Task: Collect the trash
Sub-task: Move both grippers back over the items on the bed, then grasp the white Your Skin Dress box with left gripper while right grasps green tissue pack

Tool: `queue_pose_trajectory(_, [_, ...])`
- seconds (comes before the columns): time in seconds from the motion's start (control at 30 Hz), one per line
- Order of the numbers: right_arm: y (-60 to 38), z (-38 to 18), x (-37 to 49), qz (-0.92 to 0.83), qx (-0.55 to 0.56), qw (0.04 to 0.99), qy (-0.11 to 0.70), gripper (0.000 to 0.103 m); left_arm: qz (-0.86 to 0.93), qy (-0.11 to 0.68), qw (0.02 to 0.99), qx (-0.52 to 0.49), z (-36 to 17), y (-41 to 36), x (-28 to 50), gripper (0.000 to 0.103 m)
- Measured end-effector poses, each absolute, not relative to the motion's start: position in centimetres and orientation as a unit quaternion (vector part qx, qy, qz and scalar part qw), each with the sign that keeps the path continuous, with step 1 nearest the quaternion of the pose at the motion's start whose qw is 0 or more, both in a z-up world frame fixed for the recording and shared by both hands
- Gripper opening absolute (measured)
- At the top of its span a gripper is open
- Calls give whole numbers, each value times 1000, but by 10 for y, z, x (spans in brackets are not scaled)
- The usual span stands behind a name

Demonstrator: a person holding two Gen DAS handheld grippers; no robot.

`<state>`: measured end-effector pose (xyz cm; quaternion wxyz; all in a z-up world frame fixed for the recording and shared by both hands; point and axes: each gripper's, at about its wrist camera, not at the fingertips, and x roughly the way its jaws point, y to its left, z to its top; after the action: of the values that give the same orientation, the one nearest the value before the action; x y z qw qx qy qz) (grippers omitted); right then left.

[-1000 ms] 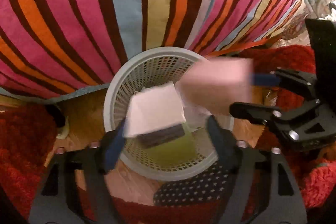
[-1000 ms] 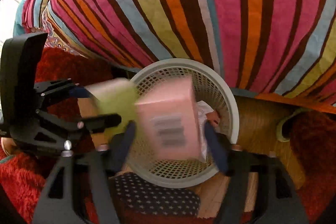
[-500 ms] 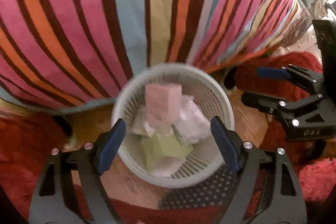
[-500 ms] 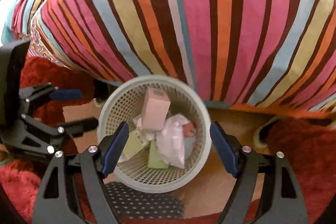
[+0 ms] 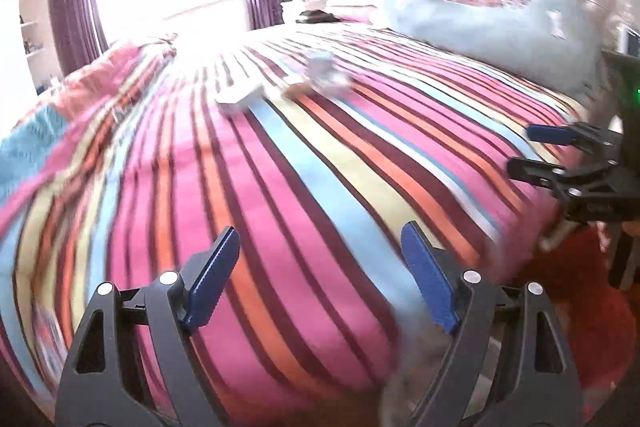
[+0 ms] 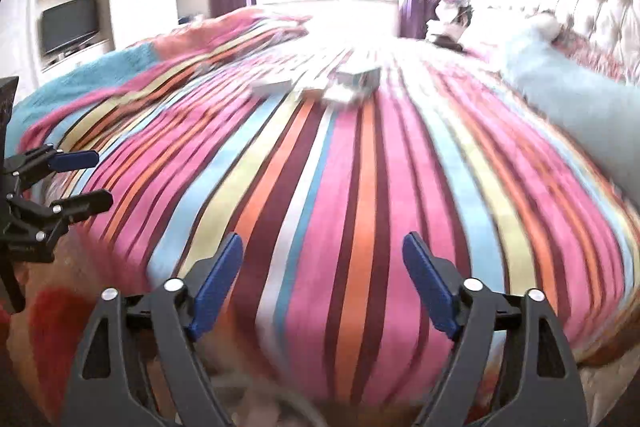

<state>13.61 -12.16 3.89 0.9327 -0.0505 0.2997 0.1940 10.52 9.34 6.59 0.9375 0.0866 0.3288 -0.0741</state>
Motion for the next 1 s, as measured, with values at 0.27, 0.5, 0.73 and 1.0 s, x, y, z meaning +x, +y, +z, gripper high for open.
queue_pose_trajectory(0.27, [-51,38,297,148,-48,929,336,80,-52,357,929,84,62,138,291,81])
queue_pose_trajectory(0.5, [-11,6,378,123,-73,910,389,80,-48,398,908,126,37,144,377,81])
queue_pose_trajectory(0.73, [-5,-2,412,103,-66,901,416,80,-67,414,899,126,22,148,425,81])
queue_pose_trajectory(1.0, [-42,-1,426,88,-55,903,417,80,-75,425,895,111,13,146,461,81])
